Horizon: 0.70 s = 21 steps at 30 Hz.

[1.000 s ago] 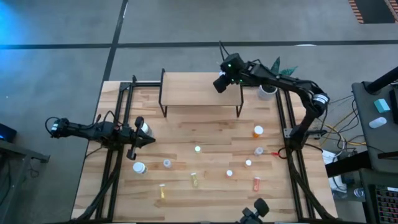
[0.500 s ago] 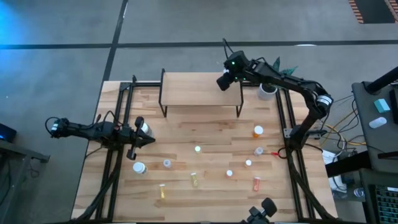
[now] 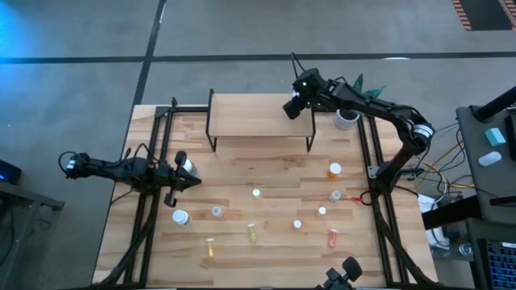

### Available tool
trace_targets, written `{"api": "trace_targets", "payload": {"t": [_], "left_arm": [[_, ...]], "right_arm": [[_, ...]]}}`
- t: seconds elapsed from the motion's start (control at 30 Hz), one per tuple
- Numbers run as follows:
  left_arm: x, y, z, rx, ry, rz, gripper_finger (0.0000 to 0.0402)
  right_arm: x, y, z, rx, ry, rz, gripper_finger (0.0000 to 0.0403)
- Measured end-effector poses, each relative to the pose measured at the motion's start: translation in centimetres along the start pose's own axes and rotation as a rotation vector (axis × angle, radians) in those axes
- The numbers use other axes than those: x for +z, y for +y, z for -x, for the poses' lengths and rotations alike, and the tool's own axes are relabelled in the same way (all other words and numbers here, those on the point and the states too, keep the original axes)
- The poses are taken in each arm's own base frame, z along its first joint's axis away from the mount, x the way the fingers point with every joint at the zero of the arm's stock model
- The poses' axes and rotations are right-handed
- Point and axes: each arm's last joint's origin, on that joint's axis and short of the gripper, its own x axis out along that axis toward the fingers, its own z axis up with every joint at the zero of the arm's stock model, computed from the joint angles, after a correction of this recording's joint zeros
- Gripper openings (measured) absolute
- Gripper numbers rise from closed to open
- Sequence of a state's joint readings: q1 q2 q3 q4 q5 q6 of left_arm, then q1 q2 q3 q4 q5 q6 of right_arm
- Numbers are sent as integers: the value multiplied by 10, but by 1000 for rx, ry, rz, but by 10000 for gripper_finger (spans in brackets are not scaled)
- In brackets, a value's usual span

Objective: Pick and place medicine bottles onto shelf by color
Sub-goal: Put the blue pill bottle on the shelf

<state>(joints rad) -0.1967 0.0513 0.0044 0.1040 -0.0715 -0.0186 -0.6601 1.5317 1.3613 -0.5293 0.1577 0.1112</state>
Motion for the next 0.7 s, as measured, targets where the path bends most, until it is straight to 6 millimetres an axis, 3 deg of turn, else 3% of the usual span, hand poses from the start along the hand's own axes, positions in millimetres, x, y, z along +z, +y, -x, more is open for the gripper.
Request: {"api": "trace_targets", "payload": {"t": [0.27, 0.7], "left_arm": [[0, 0, 0, 0, 0, 0, 0], [0, 0, 0, 0, 1, 0, 0]], "right_arm": [[-10, -15, 17, 41, -120, -62, 100], [-24, -15, 3, 67, -133, -64, 106]]}}
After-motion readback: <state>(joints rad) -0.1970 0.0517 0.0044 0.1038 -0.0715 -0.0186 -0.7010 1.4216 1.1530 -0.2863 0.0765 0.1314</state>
